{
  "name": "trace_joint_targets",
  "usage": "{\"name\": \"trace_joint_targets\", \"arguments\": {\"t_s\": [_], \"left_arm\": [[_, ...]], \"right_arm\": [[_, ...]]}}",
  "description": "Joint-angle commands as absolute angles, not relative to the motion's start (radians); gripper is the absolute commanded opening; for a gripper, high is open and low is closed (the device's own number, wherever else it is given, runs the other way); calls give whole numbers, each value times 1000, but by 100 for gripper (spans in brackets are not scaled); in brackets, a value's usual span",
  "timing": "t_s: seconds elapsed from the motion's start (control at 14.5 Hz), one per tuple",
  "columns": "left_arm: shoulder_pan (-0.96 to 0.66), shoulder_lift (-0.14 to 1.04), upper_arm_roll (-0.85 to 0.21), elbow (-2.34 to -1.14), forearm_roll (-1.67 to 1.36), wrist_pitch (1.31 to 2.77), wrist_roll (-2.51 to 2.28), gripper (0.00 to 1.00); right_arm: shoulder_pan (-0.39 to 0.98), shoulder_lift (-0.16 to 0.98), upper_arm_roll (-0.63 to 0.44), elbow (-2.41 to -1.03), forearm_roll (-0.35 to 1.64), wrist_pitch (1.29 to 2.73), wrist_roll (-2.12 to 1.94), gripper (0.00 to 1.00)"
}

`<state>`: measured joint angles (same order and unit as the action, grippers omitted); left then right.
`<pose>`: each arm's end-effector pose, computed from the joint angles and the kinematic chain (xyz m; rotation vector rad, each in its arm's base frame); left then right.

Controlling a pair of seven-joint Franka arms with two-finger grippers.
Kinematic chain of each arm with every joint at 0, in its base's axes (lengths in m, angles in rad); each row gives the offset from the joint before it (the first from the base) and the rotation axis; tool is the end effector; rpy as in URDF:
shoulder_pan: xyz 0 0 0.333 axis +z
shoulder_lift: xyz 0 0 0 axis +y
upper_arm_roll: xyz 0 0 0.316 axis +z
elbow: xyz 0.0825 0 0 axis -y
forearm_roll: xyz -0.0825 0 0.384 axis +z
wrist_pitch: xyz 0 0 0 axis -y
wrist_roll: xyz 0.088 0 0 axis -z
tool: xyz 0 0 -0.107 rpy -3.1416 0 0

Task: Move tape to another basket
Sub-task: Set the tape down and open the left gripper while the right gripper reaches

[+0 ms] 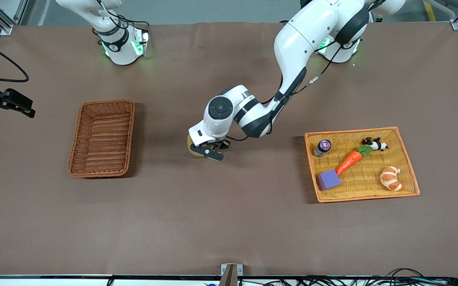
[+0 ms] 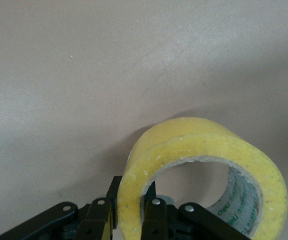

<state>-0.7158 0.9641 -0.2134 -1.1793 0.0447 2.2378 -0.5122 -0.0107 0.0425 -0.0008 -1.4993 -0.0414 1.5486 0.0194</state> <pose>0.5027 -0.5877 0.2183 2.9232 -0.5064 -0.0042 0.5659 -0.0110 0.6325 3.0998 -0.0495 0.0108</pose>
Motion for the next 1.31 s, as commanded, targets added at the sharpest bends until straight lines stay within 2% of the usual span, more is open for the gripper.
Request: {"name": "trace_joint_targets", "arguments": {"t_s": [0.0, 0.14, 0.21, 0.28, 0.48, 0.62, 0.89, 1.24], "left_arm": [[-729, 965, -207, -1167, 35, 2227, -505, 35], [-723, 953, -207, -1169, 25, 2227, -511, 67], [-724, 947, -207, -1169, 35, 2227, -511, 91], [-724, 933, -204, -1169, 38, 2224, -514, 100], [-701, 887, -203, -1169, 40, 2163, -525, 100], [-655, 830, -204, -1170, 41, 2067, -512, 100], [-557, 704, -206, -1187, 41, 1896, -505, 100], [-365, 522, -209, -1253, 44, 1770, -509, 100]], "right_arm": [[-20, 31, 3, -1511, -25, 1555, 23, 100], [-20, 31, 3, -1511, -25, 1555, 25, 100], [-20, 31, 3, -1511, -25, 1555, 25, 100], [-20, 31, 3, -1511, -25, 1555, 25, 100], [-18, 31, 3, -1509, -25, 1555, 25, 100], [-11, 31, 11, -1506, -25, 1555, 25, 100], [21, 44, 104, -1511, -32, 1572, 110, 100], [135, 210, 233, -1516, -66, 1692, 337, 100]]}}
